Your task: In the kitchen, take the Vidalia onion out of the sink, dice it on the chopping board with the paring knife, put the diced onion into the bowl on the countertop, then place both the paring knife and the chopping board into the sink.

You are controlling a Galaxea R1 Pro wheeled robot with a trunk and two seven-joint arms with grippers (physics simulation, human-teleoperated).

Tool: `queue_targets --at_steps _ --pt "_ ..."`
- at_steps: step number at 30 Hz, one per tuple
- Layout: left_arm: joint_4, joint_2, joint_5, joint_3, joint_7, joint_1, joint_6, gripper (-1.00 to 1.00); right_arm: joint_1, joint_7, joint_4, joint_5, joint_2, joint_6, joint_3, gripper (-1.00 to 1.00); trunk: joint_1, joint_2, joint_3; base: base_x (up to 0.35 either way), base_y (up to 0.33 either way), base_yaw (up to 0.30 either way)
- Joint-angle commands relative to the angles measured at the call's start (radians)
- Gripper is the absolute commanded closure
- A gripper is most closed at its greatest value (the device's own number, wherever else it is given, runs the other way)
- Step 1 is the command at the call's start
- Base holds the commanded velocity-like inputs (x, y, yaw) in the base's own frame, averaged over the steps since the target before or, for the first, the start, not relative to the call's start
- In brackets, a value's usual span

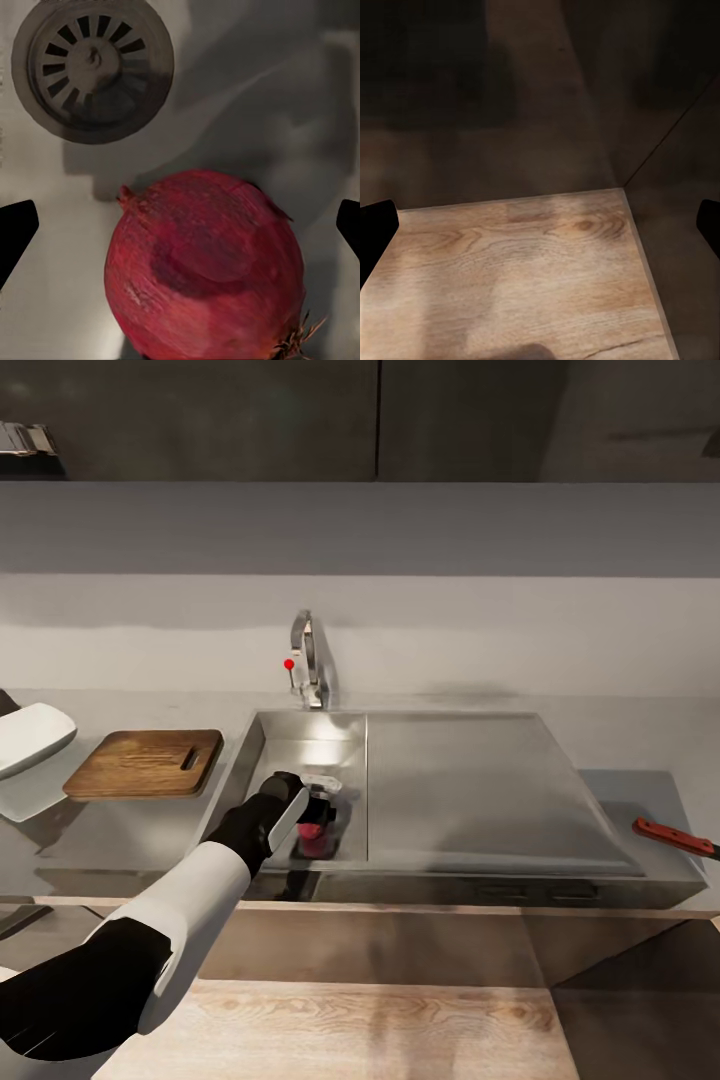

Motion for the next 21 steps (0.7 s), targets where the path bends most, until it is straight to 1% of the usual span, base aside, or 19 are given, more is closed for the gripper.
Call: queue_targets --at_steps 1,21 --pt "0.0 0.001 0.011 -0.004 0.009 -0.001 0.003 -1.0 -0.001 -0.01 0.001 0.011 0.0 -0.002 -0.001 -1.0 0.0 -0.001 -0.001 0.006 0.0 0.0" --pt "0.03 0.0 0.011 -0.006 0.008 -0.001 0.002 -1.0 -0.001 -0.01 0.001 0.011 0.0 -0.001 -0.001 -1.0 0.0 -0.001 -0.002 0.0 0.0 0.0"
